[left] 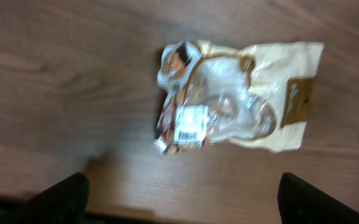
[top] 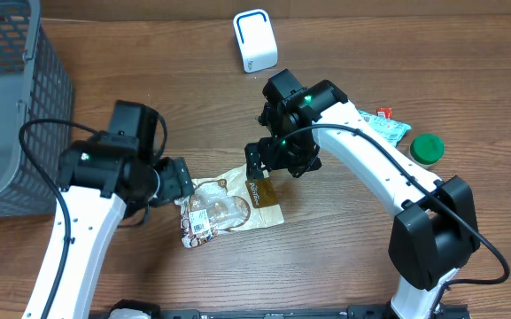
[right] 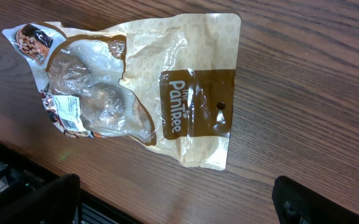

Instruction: Scan the item barcode

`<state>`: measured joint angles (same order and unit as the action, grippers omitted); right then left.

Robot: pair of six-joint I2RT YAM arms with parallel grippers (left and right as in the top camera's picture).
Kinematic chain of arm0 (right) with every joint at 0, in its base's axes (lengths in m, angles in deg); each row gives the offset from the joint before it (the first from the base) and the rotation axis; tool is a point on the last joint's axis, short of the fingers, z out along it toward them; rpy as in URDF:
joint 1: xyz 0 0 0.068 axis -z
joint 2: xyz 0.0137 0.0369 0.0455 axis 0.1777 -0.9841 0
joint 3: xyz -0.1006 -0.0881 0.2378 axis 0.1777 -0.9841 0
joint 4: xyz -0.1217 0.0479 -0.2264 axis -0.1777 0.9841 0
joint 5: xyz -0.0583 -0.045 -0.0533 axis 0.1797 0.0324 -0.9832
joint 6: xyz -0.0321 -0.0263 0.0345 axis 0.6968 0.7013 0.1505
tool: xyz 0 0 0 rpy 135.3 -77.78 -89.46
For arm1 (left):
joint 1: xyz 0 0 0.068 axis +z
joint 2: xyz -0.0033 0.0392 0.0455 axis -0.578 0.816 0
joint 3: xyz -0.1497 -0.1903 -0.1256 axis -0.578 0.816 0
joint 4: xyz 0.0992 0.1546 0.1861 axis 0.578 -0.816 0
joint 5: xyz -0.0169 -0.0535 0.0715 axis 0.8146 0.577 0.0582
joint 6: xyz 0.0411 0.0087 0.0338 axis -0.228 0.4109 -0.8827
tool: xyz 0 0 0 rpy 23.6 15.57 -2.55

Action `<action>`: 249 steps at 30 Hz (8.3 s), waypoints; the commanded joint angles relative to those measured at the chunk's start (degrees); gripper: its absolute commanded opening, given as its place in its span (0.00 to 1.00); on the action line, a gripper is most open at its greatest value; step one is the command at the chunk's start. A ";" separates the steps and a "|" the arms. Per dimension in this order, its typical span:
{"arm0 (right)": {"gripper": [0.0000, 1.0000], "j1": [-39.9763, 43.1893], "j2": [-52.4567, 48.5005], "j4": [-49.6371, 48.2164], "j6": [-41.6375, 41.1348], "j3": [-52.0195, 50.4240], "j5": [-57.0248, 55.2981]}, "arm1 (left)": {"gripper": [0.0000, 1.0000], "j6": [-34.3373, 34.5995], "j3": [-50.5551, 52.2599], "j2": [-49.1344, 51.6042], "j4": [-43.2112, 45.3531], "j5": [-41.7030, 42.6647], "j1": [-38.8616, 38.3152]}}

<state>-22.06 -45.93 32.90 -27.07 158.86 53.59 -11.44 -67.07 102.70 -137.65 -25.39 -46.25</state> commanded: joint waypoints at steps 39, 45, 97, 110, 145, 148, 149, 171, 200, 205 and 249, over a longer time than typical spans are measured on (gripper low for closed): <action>1.00 -0.11 1.51 -0.24 -0.22 -0.28 0.07 | 0.91 10.08 25.55 20.39 31.76 4.00 -7.41; 1.00 -0.11 1.51 -0.24 -0.22 -0.28 0.07 | 0.73 8.41 25.53 22.95 32.57 5.11 -7.39; 1.00 1.70 1.40 -7.89 -4.22 -0.28 0.04 | 0.04 -18.38 -2.86 22.56 11.69 21.97 5.38; 1.00 15.96 0.81 -5.77 0.70 -0.28 17.49 | 0.04 -26.36 -12.83 22.56 2.69 30.88 6.12; 1.00 7.87 -0.37 -18.38 7.74 -10.03 10.03 | 0.93 -10.12 10.03 23.12 27.89 19.39 4.55; 1.00 7.52 -0.48 -23.26 7.76 -13.40 9.84 | 0.94 -8.04 13.05 23.12 31.26 19.32 4.52; 1.00 7.52 -0.48 -24.63 7.74 -14.43 9.84 | 0.94 -7.48 13.88 23.12 31.87 18.97 4.55; 1.00 7.50 -0.57 -35.80 1.90 -20.92 8.79 | 0.88 -3.23 21.16 23.17 38.93 15.15 4.52; 1.00 8.24 -0.57 -32.89 1.97 -20.68 9.18 | 0.40 -5.57 15.17 31.12 38.12 18.43 4.90; 1.00 9.99 -0.39 -29.18 1.97 -18.88 11.82 | 0.23 -8.92 10.25 31.01 32.22 18.60 5.31; 0.58 2.12 -0.42 -62.88 -20.15 -36.89 24.85 | 0.30 -10.67 5.51 31.01 26.69 24.39 5.55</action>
<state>-19.48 -45.84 -28.54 -47.97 122.42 74.66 -20.79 -60.45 132.97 -110.83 -1.89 -40.57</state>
